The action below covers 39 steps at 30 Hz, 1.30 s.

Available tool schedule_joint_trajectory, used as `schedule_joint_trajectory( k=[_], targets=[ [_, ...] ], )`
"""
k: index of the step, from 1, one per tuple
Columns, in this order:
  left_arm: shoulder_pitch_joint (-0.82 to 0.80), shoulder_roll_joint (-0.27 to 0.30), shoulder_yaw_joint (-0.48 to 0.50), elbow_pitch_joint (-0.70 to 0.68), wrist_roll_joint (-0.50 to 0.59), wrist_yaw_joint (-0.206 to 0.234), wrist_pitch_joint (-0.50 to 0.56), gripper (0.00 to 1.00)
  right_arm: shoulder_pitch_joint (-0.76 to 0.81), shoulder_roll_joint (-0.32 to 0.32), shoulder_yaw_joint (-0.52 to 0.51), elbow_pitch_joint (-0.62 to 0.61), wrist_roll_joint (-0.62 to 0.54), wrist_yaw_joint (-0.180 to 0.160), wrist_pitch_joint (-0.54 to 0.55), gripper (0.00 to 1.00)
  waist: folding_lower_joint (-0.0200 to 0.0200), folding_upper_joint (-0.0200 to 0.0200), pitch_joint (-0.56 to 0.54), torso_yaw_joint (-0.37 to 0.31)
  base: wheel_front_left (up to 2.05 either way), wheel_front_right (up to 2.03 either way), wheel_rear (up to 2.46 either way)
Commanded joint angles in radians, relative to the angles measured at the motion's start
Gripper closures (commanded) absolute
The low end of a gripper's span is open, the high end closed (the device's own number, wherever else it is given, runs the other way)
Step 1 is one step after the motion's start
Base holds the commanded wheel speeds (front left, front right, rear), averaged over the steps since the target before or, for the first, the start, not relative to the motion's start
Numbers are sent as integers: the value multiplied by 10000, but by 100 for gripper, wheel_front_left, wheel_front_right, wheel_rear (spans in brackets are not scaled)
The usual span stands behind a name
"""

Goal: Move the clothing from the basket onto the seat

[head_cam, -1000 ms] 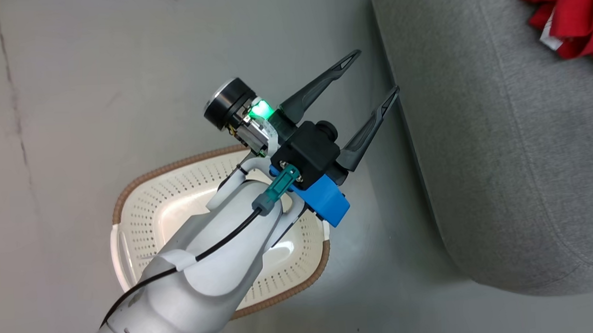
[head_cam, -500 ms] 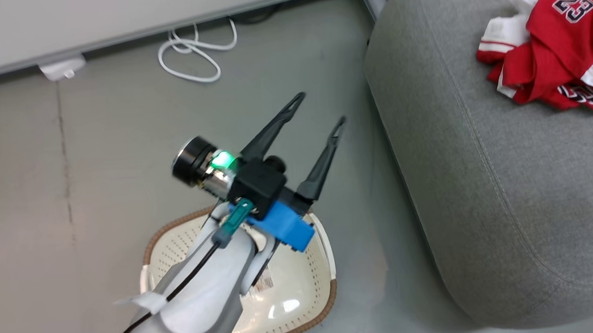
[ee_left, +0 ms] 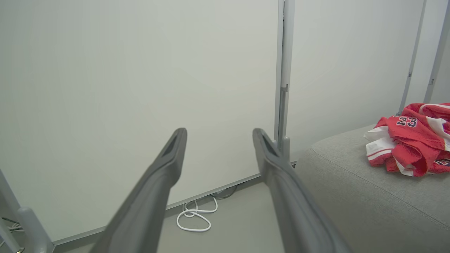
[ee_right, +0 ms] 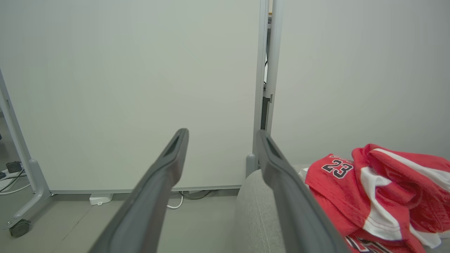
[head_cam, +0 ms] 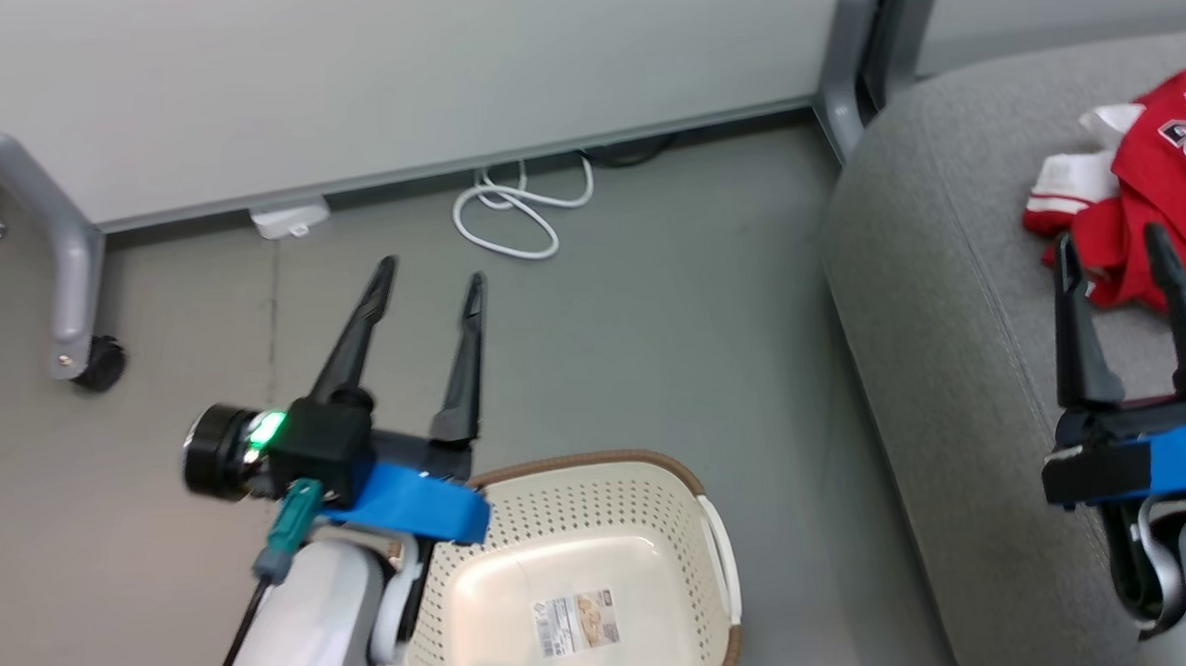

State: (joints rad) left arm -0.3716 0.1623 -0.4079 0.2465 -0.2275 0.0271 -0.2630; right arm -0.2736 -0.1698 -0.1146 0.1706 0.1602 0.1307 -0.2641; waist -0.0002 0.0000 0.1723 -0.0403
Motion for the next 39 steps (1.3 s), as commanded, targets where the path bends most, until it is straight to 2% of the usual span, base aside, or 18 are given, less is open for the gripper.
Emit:
schedule_joint_trajectory(
  k=[1, 7, 19, 28, 39],
  targets=[
    [342, 89, 313, -128, 69, 39, -26, 0, 335, 121, 57, -138, 37, 3, -3, 0, 2, 0, -418, 386, 0, 0, 0],
    [1286, 132, 1265, -272, 280, -21, -27, 0, 1106, 390, 394, -385, -83, 3, -2, 0, 2, 0, -974, 726, 0, 0, 0],
    [2445, -196, 2215, -145, 521, -250, -26, 0, 2531, 868, 415, -750, -207, 3, -2, 0, 2, 0, -1645, 997, 0, 0, 0],
    [3077, -482, 2647, -242, 727, -485, -26, 0, 3037, 1088, 462, -555, -304, 3, -2, 0, 2, 0, -1825, 1033, 0, 0, 0],
    [3216, -701, 2928, -226, 1067, -695, -26, 0, 2922, 1160, 375, -130, -394, 3, -2, 0, 2, 0, -1869, 1104, 0, 0, 0]
  ],
)
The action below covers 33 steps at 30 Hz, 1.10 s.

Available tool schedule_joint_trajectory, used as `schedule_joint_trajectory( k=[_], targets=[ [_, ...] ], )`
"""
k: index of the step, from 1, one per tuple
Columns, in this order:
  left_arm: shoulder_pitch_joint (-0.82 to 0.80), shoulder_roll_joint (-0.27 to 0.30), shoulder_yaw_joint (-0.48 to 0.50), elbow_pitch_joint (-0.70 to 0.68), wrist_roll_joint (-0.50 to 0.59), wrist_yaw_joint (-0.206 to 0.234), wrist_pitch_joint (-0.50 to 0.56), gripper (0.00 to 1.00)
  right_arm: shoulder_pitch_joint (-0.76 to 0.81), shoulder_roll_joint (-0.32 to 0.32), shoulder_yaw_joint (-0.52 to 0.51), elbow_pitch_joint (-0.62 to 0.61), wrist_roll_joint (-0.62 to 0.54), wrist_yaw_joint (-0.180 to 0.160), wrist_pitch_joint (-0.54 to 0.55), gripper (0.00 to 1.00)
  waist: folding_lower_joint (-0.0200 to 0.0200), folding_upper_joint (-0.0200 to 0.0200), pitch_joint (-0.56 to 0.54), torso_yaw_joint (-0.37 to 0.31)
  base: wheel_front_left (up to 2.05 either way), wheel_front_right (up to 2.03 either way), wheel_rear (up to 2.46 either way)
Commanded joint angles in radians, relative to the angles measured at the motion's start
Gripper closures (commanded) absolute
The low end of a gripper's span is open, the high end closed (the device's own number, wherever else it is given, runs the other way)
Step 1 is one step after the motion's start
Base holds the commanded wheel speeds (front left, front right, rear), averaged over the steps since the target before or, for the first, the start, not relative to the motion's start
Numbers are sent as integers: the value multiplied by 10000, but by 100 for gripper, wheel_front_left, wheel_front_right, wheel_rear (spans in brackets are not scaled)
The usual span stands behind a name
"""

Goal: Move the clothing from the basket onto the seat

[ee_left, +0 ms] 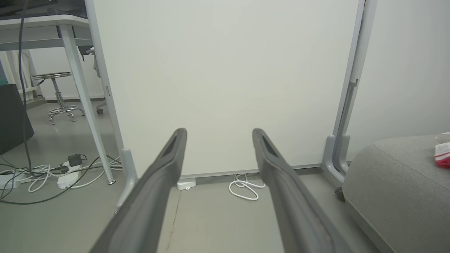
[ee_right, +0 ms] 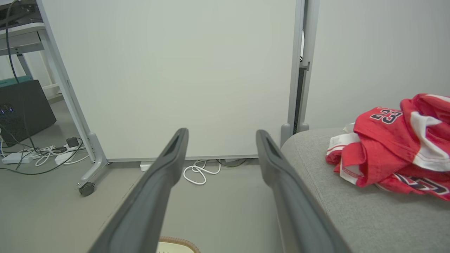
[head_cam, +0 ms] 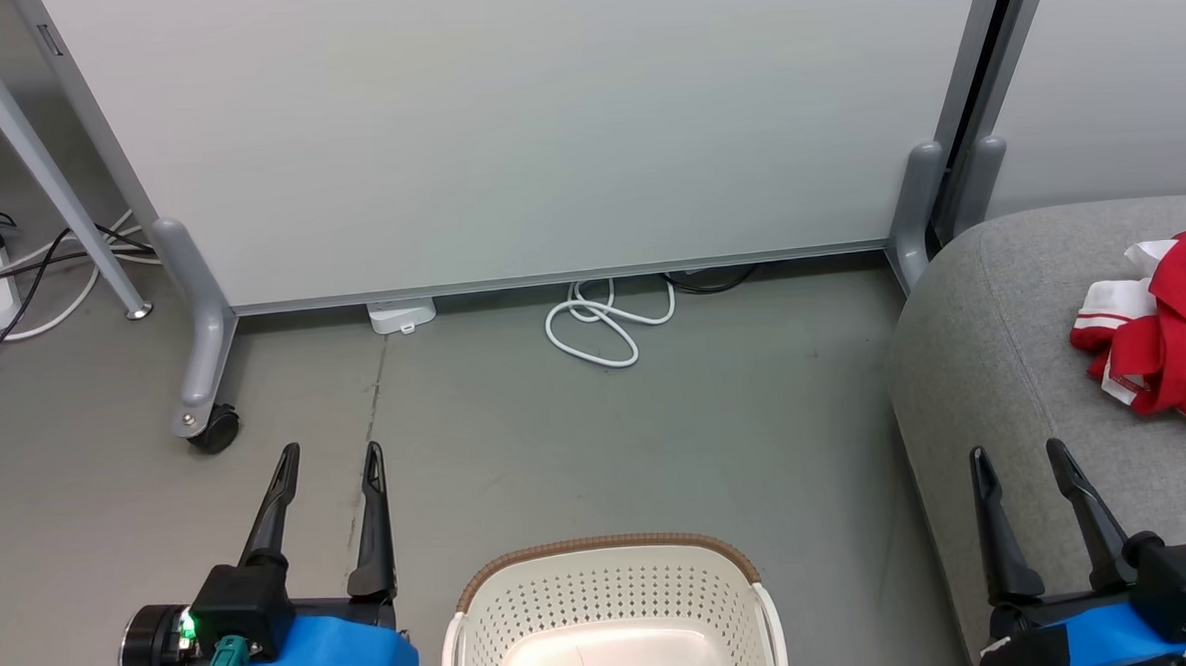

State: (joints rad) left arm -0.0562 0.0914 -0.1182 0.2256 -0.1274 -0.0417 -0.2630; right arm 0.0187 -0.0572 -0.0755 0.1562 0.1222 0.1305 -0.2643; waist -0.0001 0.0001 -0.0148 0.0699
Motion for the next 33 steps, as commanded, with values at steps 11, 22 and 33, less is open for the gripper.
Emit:
schedule_joint_trajectory(
  k=[11, 22, 33],
  targets=[
    [168, -73, 212, 413, -519, -63, 283, 100, -54, 39, -64, 522, 661, 0, 239, 100, 2, -1, 9, -15, 0, 0, 0],
    [73, -123, 509, 338, -2684, -191, 788, 100, -219, 42, -84, 525, 2817, 0, 748, 100, 2, -1, 24, -77, 0, 0, 0],
    [-33, -166, 781, 292, -4580, -301, 1237, 100, -389, 45, -120, 559, 4703, 1, 1207, 100, 2, -1, 40, -139, 0, 0, 0]
  ],
)
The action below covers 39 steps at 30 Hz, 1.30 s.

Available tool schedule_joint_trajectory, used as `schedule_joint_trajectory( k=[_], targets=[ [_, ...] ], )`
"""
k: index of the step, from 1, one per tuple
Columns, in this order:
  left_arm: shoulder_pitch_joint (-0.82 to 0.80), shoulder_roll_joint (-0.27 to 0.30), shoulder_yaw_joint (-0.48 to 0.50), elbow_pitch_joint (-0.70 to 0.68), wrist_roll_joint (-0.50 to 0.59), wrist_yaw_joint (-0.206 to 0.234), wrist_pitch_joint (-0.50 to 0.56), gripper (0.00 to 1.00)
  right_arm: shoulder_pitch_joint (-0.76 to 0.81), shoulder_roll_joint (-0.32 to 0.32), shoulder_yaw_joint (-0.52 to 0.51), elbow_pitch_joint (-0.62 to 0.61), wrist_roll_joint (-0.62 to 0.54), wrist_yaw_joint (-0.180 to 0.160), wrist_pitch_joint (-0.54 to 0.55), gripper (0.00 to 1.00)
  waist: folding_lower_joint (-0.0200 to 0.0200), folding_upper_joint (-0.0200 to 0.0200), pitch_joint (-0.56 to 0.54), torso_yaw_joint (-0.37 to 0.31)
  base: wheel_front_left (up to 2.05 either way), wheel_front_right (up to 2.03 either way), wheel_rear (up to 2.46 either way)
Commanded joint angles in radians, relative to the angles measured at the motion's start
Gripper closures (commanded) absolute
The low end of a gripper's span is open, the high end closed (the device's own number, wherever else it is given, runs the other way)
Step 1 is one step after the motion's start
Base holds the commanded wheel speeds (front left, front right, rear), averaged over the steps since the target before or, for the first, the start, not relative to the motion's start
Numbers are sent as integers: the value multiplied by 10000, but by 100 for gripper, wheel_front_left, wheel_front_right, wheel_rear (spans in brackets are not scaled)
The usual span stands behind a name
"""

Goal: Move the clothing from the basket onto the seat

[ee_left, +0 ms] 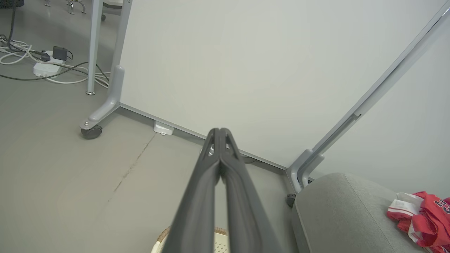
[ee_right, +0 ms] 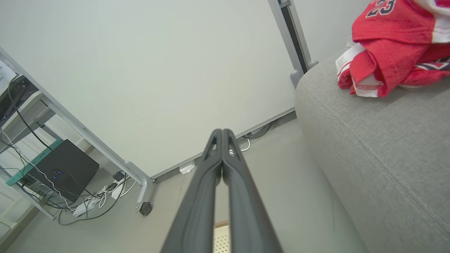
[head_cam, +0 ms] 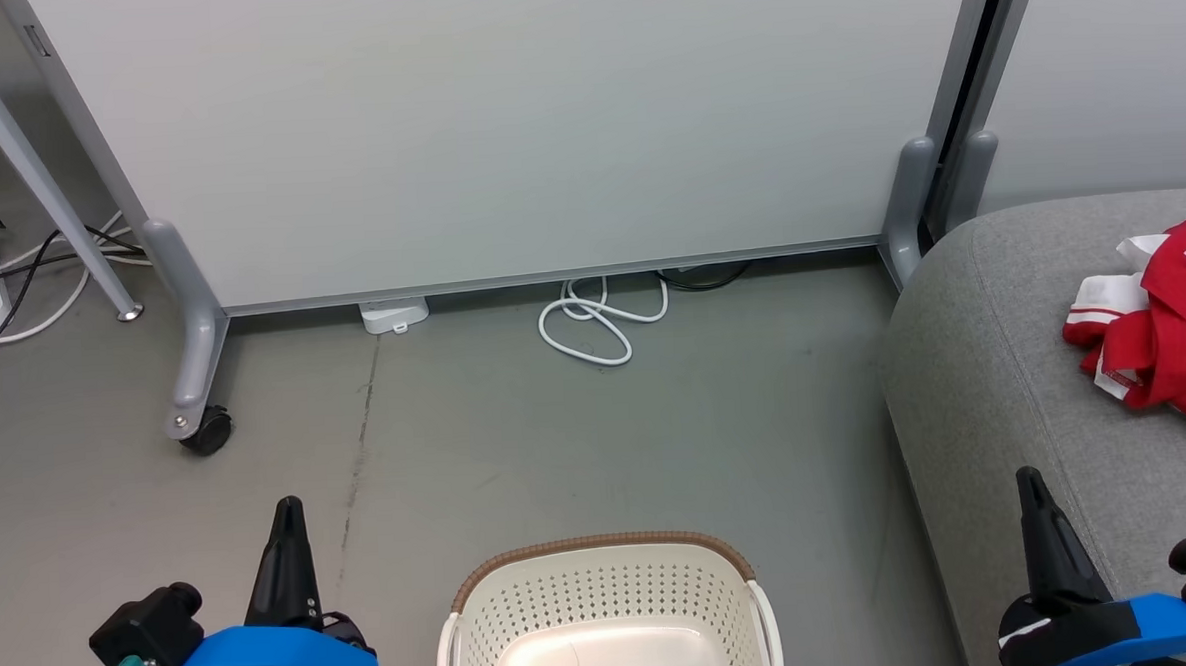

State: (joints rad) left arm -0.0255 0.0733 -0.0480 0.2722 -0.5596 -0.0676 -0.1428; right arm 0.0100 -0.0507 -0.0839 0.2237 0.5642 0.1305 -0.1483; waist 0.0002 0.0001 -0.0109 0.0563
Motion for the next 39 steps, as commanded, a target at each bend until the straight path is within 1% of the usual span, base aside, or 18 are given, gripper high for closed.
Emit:
schedule_joint_trajectory(
  k=[1, 16, 19, 20, 21, 39],
  targets=[
    [-349, 10, 103, -177, -416, -52, 76, 100, -316, -20, -39, -111, 440, 1, 87, 100, -1, -1, 2, -8, 0, 0, 0],
    [-476, -39, 439, -211, -2620, -186, 618, 100, -526, -16, -98, -50, 2628, 2, 640, 100, -1, -1, 23, -92, 0, 0, 0],
    [-492, -46, 482, -213, -2884, -202, 688, 100, -555, -15, -105, -41, 2894, 2, 706, 100, -1, -1, 26, -104, 0, 0, 0],
    [-508, -52, 525, -216, -3150, -215, 751, 100, -586, -15, -113, -33, 3154, 2, 776, 100, -1, -1, 28, -115, 0, 0, 0],
    [-508, -52, 525, -216, -3150, -215, 751, 100, -586, -15, -113, -33, 3154, 2, 776, 100, -1, -1, 28, -115, 0, 0, 0],
    [-629, -100, 857, -246, -5292, -340, 1290, 100, -786, -11, -173, 33, 5290, 3, 1326, 100, -1, -1, 53, -216, 0, 0, 0]
  ],
)
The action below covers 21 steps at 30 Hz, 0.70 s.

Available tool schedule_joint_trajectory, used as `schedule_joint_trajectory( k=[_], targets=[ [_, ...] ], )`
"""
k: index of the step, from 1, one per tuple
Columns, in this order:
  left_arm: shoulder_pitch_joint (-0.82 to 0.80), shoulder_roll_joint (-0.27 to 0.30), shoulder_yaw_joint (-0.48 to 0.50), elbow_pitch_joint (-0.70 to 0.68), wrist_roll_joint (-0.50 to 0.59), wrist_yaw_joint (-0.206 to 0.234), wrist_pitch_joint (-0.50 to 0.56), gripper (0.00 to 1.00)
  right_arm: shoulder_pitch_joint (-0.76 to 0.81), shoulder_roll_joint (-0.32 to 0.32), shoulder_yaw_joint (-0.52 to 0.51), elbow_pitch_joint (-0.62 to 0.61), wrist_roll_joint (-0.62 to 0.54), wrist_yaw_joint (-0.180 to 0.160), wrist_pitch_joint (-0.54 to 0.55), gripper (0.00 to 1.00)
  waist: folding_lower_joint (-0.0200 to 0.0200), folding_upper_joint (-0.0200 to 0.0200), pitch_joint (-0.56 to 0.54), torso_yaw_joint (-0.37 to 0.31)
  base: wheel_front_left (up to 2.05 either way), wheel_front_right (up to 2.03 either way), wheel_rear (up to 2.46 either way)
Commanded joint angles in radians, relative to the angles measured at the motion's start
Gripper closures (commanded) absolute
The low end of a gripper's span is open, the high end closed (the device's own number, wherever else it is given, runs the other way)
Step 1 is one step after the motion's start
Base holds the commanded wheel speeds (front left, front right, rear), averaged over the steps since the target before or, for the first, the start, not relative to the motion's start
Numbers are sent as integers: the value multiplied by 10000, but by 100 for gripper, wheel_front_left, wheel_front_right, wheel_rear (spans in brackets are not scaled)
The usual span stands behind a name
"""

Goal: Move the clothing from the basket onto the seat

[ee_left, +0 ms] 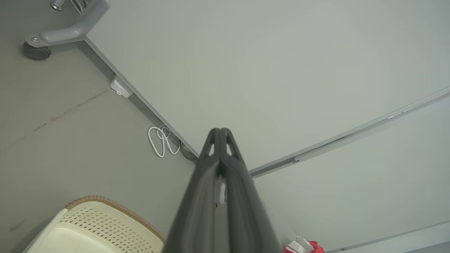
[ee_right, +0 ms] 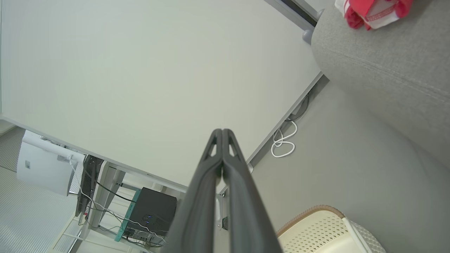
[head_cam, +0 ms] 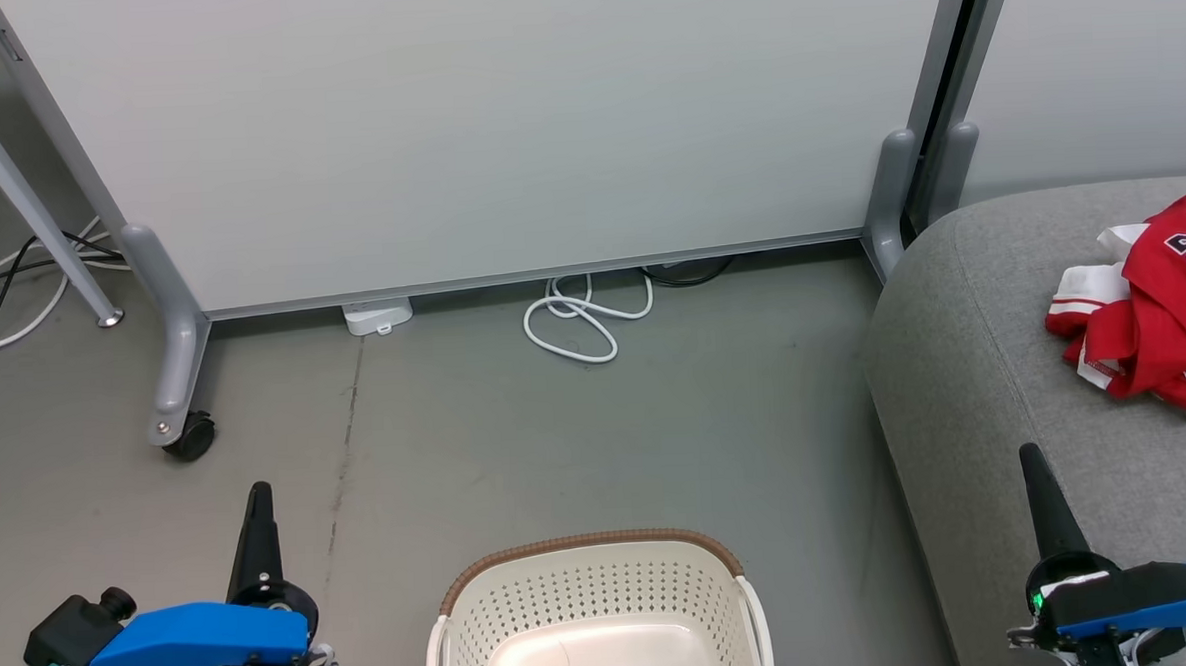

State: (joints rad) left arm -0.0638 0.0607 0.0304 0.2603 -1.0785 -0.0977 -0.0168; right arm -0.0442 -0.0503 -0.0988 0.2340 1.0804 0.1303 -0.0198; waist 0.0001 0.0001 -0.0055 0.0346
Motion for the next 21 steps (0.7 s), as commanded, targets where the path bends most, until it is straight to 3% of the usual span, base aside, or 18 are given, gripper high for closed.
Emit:
schedule_joint_trajectory(
  k=[1, 21],
  targets=[
    [-260, 20, 106, -127, -321, -56, 82, 100, -264, -14, -29, -64, 337, 5, 91, 100, 0, -1, 3, -10, 0, 0, 0],
    [-357, -29, 411, -149, -2301, -177, 583, 100, -438, -9, -83, 4, 2301, 6, 597, 100, -1, -1, 31, -122, 0, 0, 0]
  ],
)
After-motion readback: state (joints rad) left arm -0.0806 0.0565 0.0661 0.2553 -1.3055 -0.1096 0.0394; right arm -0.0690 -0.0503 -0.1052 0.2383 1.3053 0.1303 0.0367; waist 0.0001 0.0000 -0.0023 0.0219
